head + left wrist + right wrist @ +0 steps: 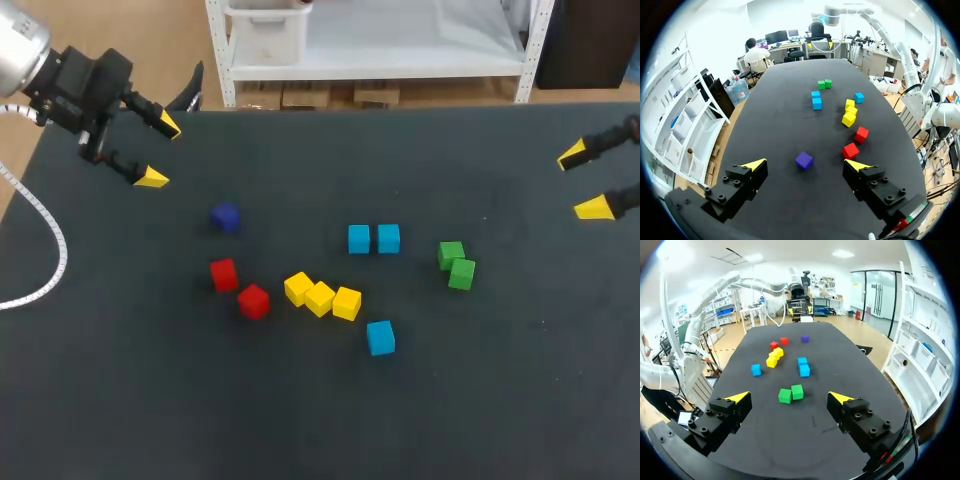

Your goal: Place the blue cubes, place green cubes on the blue cubes, place the yellow cubes on the green cubes, then place the red cubes on the yellow cubes, and place purple cube on the red cubes.

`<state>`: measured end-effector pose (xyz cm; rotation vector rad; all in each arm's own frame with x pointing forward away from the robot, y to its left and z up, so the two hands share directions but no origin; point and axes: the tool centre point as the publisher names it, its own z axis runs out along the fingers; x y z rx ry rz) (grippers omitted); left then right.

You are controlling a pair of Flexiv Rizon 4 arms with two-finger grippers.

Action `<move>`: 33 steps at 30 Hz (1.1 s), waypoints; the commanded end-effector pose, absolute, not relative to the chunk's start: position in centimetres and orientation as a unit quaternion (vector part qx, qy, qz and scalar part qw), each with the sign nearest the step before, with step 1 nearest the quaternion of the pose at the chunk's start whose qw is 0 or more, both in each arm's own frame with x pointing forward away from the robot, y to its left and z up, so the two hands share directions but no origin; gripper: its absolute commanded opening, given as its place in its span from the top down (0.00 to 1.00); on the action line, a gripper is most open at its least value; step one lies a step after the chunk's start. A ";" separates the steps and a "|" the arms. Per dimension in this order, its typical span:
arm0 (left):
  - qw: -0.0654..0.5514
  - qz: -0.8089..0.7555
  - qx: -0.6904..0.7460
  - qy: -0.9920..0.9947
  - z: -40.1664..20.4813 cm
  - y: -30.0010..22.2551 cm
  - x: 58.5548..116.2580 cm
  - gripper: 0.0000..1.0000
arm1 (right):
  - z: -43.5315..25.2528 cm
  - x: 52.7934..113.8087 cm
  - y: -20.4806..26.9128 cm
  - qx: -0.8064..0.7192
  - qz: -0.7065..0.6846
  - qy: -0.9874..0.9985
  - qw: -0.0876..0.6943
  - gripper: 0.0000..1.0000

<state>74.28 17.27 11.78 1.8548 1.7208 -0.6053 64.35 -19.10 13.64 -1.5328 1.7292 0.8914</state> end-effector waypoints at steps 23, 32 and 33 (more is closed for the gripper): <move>0.296 -0.189 0.696 0.626 10.5 9.5 71.7 0.00 | 13.3 64.5 -19.0 -0.582 0.346 0.656 0.333 0.00; 0.268 -0.173 0.761 0.566 9.0 2.9 68.4 0.00 | 13.3 64.5 -19.0 -0.582 0.346 0.656 0.333 0.00; 0.264 -0.168 0.771 0.555 9.1 2.4 68.1 0.00 | 13.3 64.5 -19.0 -0.582 0.346 0.656 0.333 0.00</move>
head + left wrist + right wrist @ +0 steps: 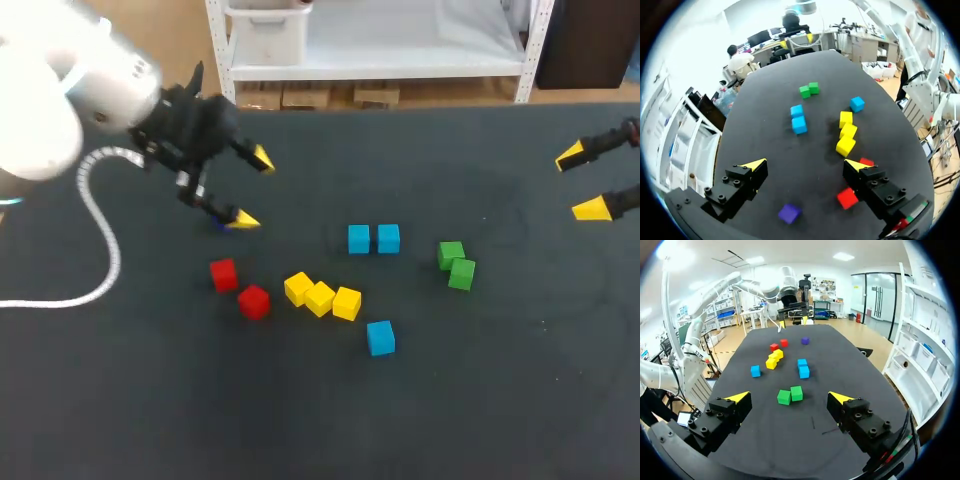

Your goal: Place the blue cubes, place green cubes on the blue cubes, place the yellow cubes on the green cubes, then place the red cubes on the yellow cubes, and place purple cube on the red cubes.

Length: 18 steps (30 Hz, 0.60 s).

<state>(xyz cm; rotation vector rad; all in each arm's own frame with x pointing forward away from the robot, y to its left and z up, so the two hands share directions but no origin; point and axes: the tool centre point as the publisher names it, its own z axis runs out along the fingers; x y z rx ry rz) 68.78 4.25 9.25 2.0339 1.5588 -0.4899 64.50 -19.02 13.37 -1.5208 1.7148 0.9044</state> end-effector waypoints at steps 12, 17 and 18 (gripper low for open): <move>0.147 -0.152 0.903 0.375 7.4 -1.9 65.1 0.00 | 13.3 64.5 -19.0 -0.582 0.346 0.656 0.333 0.00; 0.108 -0.138 0.938 0.299 6.8 -3.2 64.3 0.00 | 13.3 64.5 -19.0 -0.582 0.346 0.656 0.333 0.00; 0.109 -0.141 0.941 0.289 6.7 -3.4 64.1 0.00 | 13.3 64.5 -19.0 -0.582 0.346 0.656 0.333 0.00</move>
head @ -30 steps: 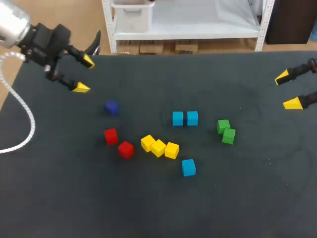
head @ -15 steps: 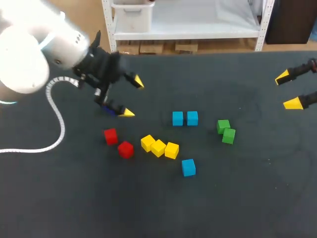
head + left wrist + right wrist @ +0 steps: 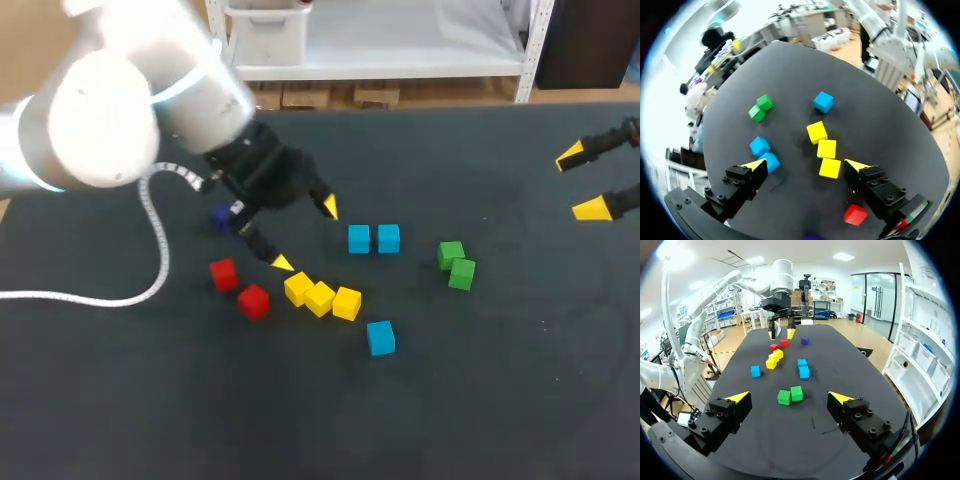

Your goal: Place the blue cubes, place green cubes on the blue cubes, place the yellow cubes on the green cubes, then place the red cubes on the yellow cubes, and place purple cube on the red cubes.

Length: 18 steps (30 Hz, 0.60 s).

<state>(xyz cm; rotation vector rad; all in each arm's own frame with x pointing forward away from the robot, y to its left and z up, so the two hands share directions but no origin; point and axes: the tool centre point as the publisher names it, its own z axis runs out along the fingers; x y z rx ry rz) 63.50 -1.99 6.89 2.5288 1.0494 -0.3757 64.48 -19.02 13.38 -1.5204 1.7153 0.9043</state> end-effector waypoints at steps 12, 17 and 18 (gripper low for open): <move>0.046 -0.147 0.964 0.215 5.8 -5.4 60.2 0.00 | 13.3 64.5 -19.0 -0.582 0.346 0.656 0.333 0.00; 0.028 -0.144 0.960 0.238 4.9 -6.4 58.6 0.00 | 13.3 64.5 -19.0 -0.582 0.346 0.656 0.333 0.00; 0.031 -0.150 0.958 0.243 4.8 -6.6 58.4 0.00 | 13.3 64.5 -19.0 -0.582 0.346 0.656 0.333 0.00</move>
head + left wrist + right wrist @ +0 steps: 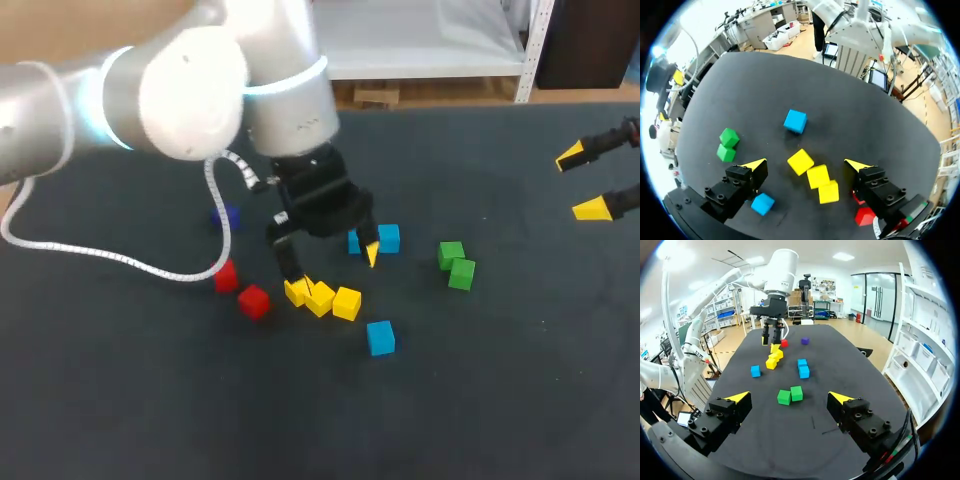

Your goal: Place the blue cubes, place green cubes on the blue cubes, place the yellow cubes on the green cubes, then place the red cubes on the yellow cubes, and place purple cube on the red cubes.

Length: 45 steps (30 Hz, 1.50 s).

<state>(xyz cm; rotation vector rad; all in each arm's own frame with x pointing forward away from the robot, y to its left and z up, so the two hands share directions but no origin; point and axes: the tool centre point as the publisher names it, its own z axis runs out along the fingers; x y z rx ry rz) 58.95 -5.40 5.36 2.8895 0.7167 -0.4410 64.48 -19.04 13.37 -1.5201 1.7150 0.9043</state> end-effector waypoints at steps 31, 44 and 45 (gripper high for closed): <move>0.048 -0.153 0.979 0.128 -1.6 -9.9 55.6 0.13 | 13.3 64.5 -19.0 -0.582 0.346 0.656 0.333 0.00; 0.050 -0.158 0.980 0.107 -1.4 -10.2 54.9 0.51 | 13.3 64.5 -19.0 -0.582 0.346 0.656 0.333 0.00; 0.050 -0.159 0.980 0.106 -1.3 -10.2 54.8 0.51 | 13.3 64.5 -19.0 -0.582 0.346 0.656 0.333 0.00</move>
